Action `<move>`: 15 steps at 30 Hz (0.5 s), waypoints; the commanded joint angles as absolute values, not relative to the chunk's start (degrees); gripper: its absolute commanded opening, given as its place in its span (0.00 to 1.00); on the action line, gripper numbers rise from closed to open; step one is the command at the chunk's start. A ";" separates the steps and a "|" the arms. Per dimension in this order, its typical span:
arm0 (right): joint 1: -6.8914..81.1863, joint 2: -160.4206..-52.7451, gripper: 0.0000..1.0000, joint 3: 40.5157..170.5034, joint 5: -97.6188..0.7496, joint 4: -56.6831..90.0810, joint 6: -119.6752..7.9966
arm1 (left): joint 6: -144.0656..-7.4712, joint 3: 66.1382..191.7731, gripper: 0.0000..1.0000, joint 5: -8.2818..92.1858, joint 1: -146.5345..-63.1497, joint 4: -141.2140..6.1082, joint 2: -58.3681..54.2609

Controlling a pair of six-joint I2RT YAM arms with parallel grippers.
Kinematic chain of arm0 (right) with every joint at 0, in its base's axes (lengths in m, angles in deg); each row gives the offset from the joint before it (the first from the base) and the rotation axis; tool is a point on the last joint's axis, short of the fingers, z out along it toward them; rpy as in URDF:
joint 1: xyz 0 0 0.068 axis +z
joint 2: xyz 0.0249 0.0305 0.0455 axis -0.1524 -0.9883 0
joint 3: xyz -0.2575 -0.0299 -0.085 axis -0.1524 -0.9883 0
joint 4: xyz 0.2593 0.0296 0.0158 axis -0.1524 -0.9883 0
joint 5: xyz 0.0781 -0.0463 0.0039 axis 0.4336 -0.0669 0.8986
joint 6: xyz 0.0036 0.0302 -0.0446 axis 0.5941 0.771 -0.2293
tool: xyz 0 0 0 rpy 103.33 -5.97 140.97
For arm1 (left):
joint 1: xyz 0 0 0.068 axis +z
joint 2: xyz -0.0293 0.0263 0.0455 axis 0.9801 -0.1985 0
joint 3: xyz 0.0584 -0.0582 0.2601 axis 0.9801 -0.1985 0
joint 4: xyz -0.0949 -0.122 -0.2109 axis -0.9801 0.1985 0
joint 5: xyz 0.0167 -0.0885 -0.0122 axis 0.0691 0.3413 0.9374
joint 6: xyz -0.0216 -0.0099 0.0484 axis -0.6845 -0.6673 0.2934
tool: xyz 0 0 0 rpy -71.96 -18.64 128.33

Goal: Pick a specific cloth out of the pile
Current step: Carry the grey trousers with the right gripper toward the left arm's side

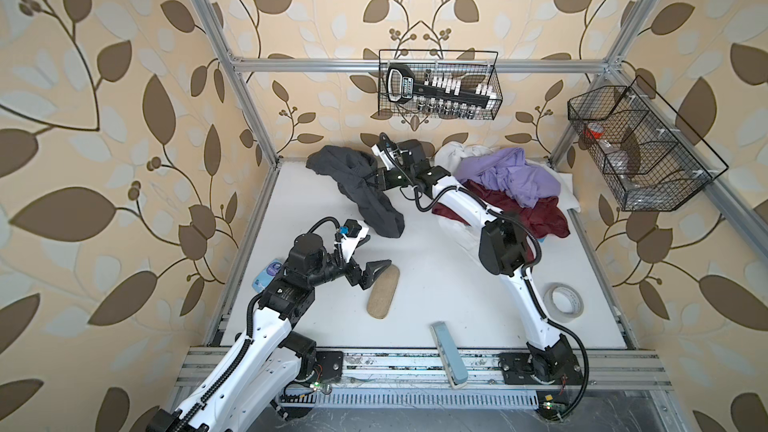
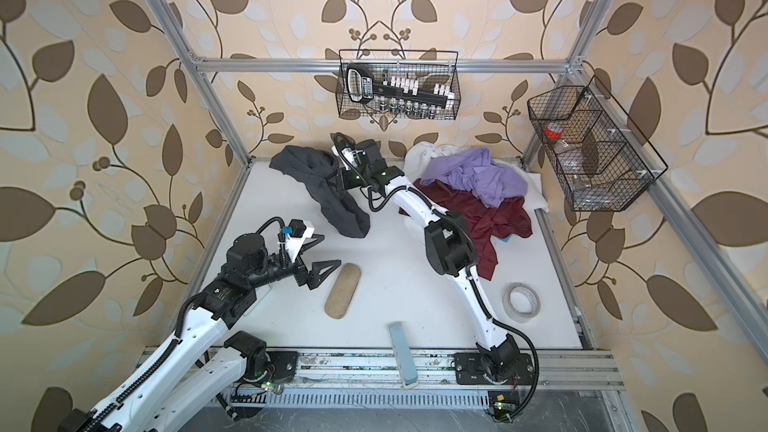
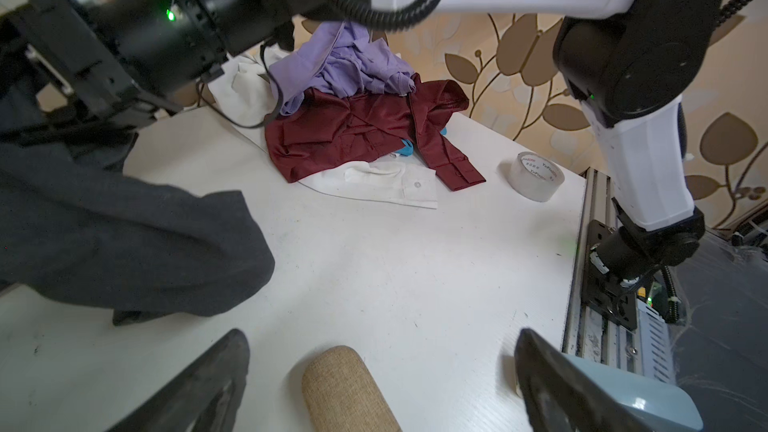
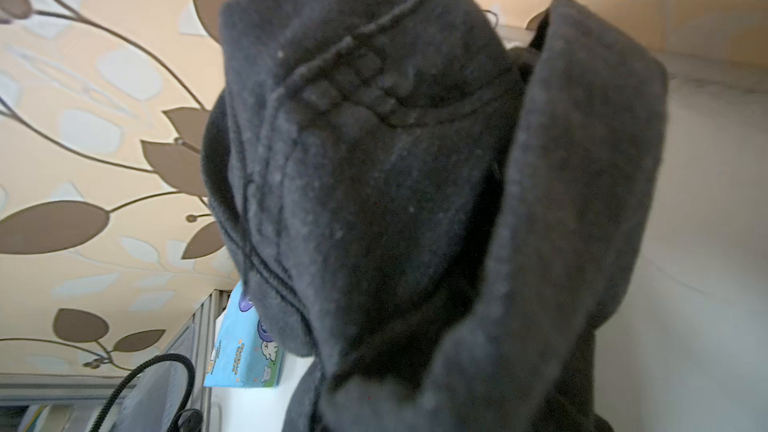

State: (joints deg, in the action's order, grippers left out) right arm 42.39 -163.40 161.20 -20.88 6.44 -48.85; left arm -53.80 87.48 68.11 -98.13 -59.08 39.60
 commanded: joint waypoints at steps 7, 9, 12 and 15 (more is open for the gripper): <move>47.87 -180.06 0.00 173.82 -9.79 36.42 -33.73 | -53.98 87.16 0.99 67.39 -98.77 -61.49 39.55; 48.31 -180.65 0.00 171.88 -10.61 36.90 -34.73 | -54.00 87.27 0.99 67.30 -98.77 -61.40 39.48; 49.71 -180.92 0.00 169.58 -12.23 37.16 -36.08 | -53.98 87.10 0.99 67.30 -98.77 -61.40 39.48; 50.07 -182.53 0.03 170.19 -12.91 36.95 -35.84 | -53.98 87.10 0.99 67.30 -98.77 -61.40 39.48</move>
